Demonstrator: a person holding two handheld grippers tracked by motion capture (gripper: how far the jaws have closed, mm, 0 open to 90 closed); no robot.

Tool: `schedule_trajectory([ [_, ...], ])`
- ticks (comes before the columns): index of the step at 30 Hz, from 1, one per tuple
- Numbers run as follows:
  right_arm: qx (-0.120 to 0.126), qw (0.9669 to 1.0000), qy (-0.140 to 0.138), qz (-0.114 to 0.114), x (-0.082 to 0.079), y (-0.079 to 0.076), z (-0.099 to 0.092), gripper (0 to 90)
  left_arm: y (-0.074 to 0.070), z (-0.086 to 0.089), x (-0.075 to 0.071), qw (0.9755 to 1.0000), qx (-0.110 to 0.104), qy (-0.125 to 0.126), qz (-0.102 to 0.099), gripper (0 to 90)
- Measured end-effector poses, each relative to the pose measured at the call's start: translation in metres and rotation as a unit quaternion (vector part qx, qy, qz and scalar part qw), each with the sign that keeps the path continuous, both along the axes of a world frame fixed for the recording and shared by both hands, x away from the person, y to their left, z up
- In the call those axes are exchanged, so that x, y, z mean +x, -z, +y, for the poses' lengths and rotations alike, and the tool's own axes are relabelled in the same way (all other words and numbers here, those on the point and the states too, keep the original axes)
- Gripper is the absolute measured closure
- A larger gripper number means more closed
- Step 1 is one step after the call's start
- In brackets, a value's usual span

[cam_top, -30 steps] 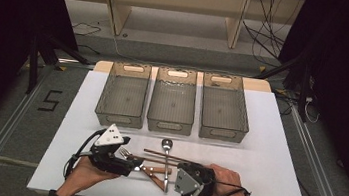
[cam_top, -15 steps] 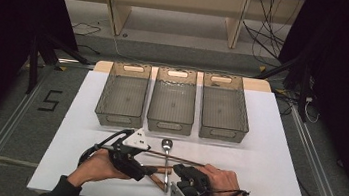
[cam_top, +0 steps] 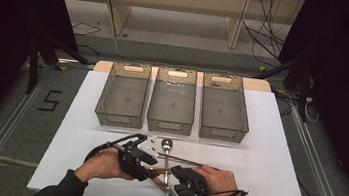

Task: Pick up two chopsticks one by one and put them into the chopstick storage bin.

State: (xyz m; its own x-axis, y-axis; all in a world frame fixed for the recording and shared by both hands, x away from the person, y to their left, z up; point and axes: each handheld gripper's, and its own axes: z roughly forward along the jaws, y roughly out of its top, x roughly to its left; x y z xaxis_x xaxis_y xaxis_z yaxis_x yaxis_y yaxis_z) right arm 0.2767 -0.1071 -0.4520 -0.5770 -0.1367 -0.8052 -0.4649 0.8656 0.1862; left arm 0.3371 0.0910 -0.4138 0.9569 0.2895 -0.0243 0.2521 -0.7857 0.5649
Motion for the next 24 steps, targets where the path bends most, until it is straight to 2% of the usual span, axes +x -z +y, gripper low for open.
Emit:
schedule_trajectory([
  [2,-0.004,1.0000,-0.006,-0.005,0.000,0.000,0.001,86.1,0.001,-0.003,0.000,0.9999,0.012,0.005,0.006,61.8],
  [3,-0.005,0.9999,-0.008,-0.006,-0.001,0.000,0.001,86.0,0.002,-0.005,0.000,0.9996,0.025,0.010,0.011,62.8],
  [5,-0.004,0.9999,-0.009,-0.003,-0.001,0.001,0.001,86.1,0.002,-0.006,0.001,0.9994,0.030,0.014,0.011,64.2],
  [10,-0.008,0.9997,-0.022,-0.009,-0.001,0.001,0.003,86.0,0.004,-0.009,0.002,0.9987,0.039,0.025,0.023,72.0],
  [14,-0.012,0.9997,-0.020,-0.005,-0.002,0.002,0.003,86.0,0.005,-0.011,0.003,0.9983,0.042,0.028,0.028,78.4],
  [21,-0.017,0.9995,-0.024,-0.007,-0.003,0.004,0.005,86.0,0.006,-0.012,0.005,0.9973,0.053,0.033,0.039,83.0],
  [24,-0.016,0.9995,-0.027,-0.007,-0.003,0.004,0.005,85.5,0.006,-0.011,0.005,0.9974,0.049,0.033,0.041,83.7],
])
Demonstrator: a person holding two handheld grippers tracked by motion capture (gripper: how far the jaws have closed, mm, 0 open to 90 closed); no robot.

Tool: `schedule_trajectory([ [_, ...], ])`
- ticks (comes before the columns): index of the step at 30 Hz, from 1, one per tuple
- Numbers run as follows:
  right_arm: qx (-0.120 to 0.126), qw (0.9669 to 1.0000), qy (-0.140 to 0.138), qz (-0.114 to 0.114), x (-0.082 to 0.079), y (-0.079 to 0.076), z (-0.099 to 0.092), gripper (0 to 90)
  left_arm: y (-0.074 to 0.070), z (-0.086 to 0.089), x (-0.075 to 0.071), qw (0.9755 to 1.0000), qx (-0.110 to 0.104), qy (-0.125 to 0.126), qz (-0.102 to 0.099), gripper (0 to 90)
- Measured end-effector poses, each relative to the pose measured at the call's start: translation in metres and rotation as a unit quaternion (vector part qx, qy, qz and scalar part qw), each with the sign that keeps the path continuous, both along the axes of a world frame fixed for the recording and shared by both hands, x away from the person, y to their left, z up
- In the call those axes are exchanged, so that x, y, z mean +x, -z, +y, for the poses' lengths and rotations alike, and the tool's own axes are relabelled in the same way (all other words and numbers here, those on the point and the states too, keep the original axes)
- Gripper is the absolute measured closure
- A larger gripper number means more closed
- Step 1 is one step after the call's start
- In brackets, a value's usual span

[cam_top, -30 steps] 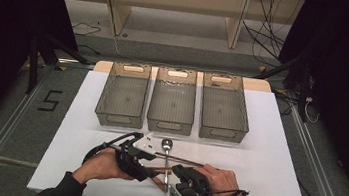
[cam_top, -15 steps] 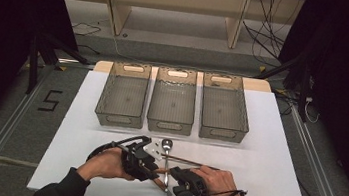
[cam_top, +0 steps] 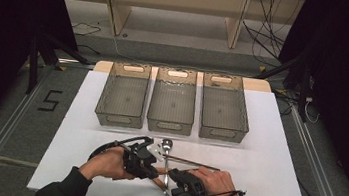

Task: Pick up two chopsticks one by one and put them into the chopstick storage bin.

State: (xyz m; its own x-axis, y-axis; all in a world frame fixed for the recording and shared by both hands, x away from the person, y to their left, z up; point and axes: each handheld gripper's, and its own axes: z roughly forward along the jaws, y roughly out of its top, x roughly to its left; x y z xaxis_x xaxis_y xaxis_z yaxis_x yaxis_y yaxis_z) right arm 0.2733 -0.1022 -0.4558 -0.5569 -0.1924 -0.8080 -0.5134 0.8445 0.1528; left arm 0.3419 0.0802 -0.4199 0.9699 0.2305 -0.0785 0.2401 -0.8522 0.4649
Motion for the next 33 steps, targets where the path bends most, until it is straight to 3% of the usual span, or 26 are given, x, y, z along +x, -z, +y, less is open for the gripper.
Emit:
schedule_trajectory([
  [3,0.013,0.9997,0.009,0.019,0.001,-0.001,-0.001,83.1,0.000,0.002,0.000,1.0000,0.001,-0.003,0.004,84.2],
  [4,0.014,0.9997,0.007,0.020,0.002,-0.002,-0.001,79.3,0.000,0.003,0.000,1.0000,0.000,-0.007,0.006,84.3],
  [5,0.013,0.9989,0.026,0.038,0.004,-0.002,-0.002,62.6,-0.001,0.005,0.001,0.9999,-0.004,-0.013,0.007,84.4],
  [8,0.024,0.9976,0.037,0.054,0.004,-0.004,-0.003,56.3,0.000,0.013,0.004,0.9995,-0.010,-0.029,0.002,84.4],
  [9,0.048,0.9943,0.052,0.080,0.003,-0.009,-0.007,51.2,0.001,0.016,0.005,0.9993,-0.013,-0.036,0.003,84.5],
  [10,0.065,0.9918,0.063,0.090,0.003,-0.012,-0.008,48.7,0.001,0.021,0.006,0.9990,-0.016,-0.043,0.001,84.5],
  [11,0.065,0.9918,0.063,0.090,0.003,-0.012,-0.008,48.7,0.001,0.026,0.008,0.9984,-0.021,-0.052,0.000,84.5],
  [12,0.086,0.9880,0.073,0.105,0.008,-0.017,-0.013,45.9,0.000,0.031,0.009,0.9976,-0.027,-0.063,-0.001,84.5],
  [13,0.086,0.9880,0.073,0.105,0.008,-0.017,-0.013,45.9,-0.002,0.037,0.011,0.9969,-0.029,-0.073,-0.003,84.5],
  [14,0.100,0.9843,0.087,0.117,0.009,-0.018,-0.015,43.7,-0.004,0.044,0.013,0.9951,-0.039,-0.091,-0.008,84.5],
  [16,0.136,0.9717,0.116,0.155,0.013,-0.018,-0.020,36.4,-0.007,0.054,0.018,0.9904,-0.057,-0.125,-0.014,84.4],
  [17,0.157,0.9630,0.133,0.175,0.016,-0.018,-0.024,34.1,-0.010,0.060,0.021,0.9880,-0.064,-0.140,-0.017,84.4],
  [18,0.191,0.9500,0.151,0.196,0.021,-0.017,-0.031,32.5,-0.012,0.065,0.024,0.9862,-0.068,-0.149,-0.021,84.4],
  [19,0.191,0.9500,0.151,0.196,0.021,-0.017,-0.031,32.5,-0.015,0.070,0.027,0.9820,-0.081,-0.169,-0.023,84.4],
  [20,0.211,0.9406,0.164,0.209,0.023,-0.017,-0.035,31.7,-0.018,0.075,0.030,0.9786,-0.090,-0.184,-0.025,84.4],
  [21,0.230,0.9293,0.180,0.226,0.025,-0.017,-0.040,30.9,-0.022,0.080,0.033,0.9756,-0.097,-0.195,-0.031,84.4],
  [22,0.272,0.9053,0.200,0.258,0.028,-0.015,-0.051,28.8,-0.025,0.084,0.035,0.9716,-0.105,-0.209,-0.038,84.4],
  [23,0.272,0.9053,0.200,0.258,0.028,-0.015,-0.051,28.8,-0.029,0.089,0.037,0.9673,-0.114,-0.222,-0.044,84.4],
  [24,0.313,0.8808,0.203,0.291,0.030,-0.012,-0.061,26.2,-0.032,0.093,0.040,0.9632,-0.122,-0.234,-0.050,84.4],
  [25,0.313,0.8808,0.203,0.291,0.030,-0.012,-0.061,26.2,-0.036,0.097,0.044,0.9590,-0.129,-0.246,-0.056,84.4],
  [26,0.331,0.8700,0.204,0.303,0.030,-0.011,-0.066,26.2,-0.039,0.100,0.048,0.9548,-0.137,-0.257,-0.060,84.4],
  [30,0.376,0.8406,0.212,0.327,0.033,-0.009,-0.078,26.3,-0.050,0.115,0.068,0.9357,-0.167,-0.304,-0.068,84.3],
  [31,0.387,0.8324,0.210,0.336,0.033,-0.009,-0.080,26.4,-0.052,0.117,0.073,0.9332,-0.167,-0.311,-0.068,84.3],
  [33,0.396,0.8262,0.206,0.344,0.034,-0.009,-0.082,26.5,-0.055,0.123,0.087,0.9273,-0.165,-0.330,-0.064,84.4],
])
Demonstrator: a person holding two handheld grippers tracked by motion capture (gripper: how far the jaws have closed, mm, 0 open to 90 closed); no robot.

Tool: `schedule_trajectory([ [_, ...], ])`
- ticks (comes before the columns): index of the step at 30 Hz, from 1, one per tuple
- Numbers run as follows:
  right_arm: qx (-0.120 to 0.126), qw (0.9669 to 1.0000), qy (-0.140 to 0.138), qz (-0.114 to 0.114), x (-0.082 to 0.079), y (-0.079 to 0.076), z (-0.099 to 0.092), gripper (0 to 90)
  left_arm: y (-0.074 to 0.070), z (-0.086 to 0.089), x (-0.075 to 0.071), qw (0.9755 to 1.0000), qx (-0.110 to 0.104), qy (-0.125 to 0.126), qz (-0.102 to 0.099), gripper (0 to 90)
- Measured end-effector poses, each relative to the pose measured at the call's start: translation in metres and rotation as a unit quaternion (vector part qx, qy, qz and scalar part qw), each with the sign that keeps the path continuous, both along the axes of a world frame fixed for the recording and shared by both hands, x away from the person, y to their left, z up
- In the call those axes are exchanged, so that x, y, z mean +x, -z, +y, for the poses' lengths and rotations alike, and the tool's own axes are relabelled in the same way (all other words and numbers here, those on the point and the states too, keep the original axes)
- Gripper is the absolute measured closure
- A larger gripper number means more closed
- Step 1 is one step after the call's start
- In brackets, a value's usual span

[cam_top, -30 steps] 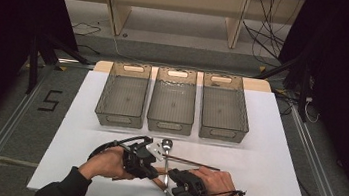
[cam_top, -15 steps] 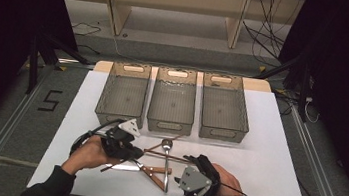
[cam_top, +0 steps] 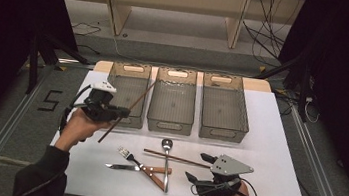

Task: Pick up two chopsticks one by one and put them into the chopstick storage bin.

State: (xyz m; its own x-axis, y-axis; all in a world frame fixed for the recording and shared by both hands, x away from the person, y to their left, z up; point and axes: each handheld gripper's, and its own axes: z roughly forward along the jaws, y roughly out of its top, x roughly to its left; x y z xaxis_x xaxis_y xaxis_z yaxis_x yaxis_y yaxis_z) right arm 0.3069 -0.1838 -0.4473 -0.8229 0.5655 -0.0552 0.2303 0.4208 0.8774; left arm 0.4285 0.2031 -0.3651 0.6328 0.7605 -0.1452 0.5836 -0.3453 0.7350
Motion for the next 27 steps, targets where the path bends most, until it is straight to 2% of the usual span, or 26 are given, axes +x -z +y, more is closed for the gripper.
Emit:
schedule_trajectory([
  [2,0.004,1.0000,0.000,0.001,0.000,0.000,0.000,26.6,-0.002,0.006,0.014,0.9998,-0.003,-0.018,0.006,84.4],
  [6,0.009,0.9999,-0.003,0.004,-0.001,0.000,0.000,26.5,-0.004,0.015,0.037,0.9989,-0.001,-0.046,0.005,84.4],
  [8,0.013,0.9999,-0.005,0.005,-0.001,0.001,0.000,26.4,-0.005,0.018,0.046,0.9987,0.009,-0.049,0.006,84.4],
  [12,0.020,0.9998,-0.006,0.008,-0.001,0.001,-0.001,26.4,-0.004,0.021,0.062,0.9980,0.012,-0.063,0.003,84.4],
  [15,0.022,0.9997,-0.005,0.009,-0.001,0.001,-0.002,26.4,-0.002,0.022,0.071,0.9970,0.025,-0.073,-0.001,84.4],
  [16,0.021,0.9997,-0.005,0.008,-0.001,0.001,-0.002,26.4,-0.001,0.022,0.076,0.9964,0.035,-0.077,-0.003,84.4],
  [18,0.021,0.9997,-0.005,0.009,-0.001,0.001,-0.002,26.4,0.000,0.023,0.081,0.9953,0.046,-0.084,-0.014,84.4],
  [20,0.022,0.9997,-0.008,0.008,-0.001,0.001,-0.003,26.4,0.000,0.025,0.088,0.9956,0.042,-0.082,-0.013,84.5],
  [22,0.022,0.9997,-0.010,0.008,-0.001,0.001,-0.003,26.5,0.001,0.024,0.093,0.9953,0.051,-0.081,-0.016,84.4],
  [27,0.021,0.9997,-0.010,0.011,-0.001,0.003,-0.003,26.6,0.007,0.023,0.104,0.9950,0.052,-0.083,-0.020,84.4],
])
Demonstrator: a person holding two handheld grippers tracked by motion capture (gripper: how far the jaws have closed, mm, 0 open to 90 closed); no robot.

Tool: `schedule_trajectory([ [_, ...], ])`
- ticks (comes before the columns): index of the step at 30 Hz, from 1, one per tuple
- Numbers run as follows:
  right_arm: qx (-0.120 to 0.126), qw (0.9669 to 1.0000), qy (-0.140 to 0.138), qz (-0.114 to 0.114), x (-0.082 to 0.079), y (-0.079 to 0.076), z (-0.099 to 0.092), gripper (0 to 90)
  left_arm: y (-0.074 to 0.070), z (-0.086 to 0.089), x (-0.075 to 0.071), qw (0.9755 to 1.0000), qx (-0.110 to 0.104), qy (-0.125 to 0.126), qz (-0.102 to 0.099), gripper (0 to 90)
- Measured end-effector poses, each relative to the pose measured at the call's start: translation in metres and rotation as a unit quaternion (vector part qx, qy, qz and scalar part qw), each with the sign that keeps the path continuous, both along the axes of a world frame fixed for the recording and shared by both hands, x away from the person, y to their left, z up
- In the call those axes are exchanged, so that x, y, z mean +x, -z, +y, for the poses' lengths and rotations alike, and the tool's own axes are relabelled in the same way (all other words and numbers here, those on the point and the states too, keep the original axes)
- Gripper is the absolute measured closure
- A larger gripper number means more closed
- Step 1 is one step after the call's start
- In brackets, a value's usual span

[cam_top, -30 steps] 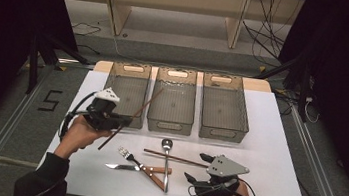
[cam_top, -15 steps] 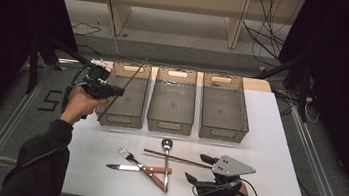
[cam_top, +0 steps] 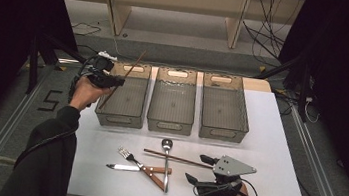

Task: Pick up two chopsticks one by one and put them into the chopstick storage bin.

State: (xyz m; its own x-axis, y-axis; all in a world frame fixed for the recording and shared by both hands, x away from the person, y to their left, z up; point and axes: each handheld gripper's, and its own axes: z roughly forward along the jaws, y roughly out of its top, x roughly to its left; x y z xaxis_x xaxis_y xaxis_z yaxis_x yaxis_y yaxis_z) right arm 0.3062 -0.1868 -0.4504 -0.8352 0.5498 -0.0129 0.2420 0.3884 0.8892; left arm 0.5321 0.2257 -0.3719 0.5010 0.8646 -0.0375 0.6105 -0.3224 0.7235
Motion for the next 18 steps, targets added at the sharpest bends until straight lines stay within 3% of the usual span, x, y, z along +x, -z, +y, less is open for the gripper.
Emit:
schedule_trajectory([
  [8,-0.001,1.0000,-0.002,0.001,0.000,0.001,0.000,27.3,0.019,-0.001,0.006,0.9998,0.020,-0.006,0.003,84.3],
  [16,-0.006,0.9999,-0.009,-0.003,-0.001,0.001,0.001,27.5,0.026,-0.001,0.009,0.9996,0.012,-0.027,0.001,82.9],
  [17,-0.009,0.9999,-0.009,-0.003,-0.001,0.000,0.001,27.5,0.026,-0.001,0.009,0.9995,0.005,-0.030,0.003,79.8],
  [18,-0.007,0.9999,-0.009,-0.005,-0.001,0.000,0.000,27.5,0.026,-0.001,0.009,0.9995,-0.001,-0.031,0.007,64.2],
])
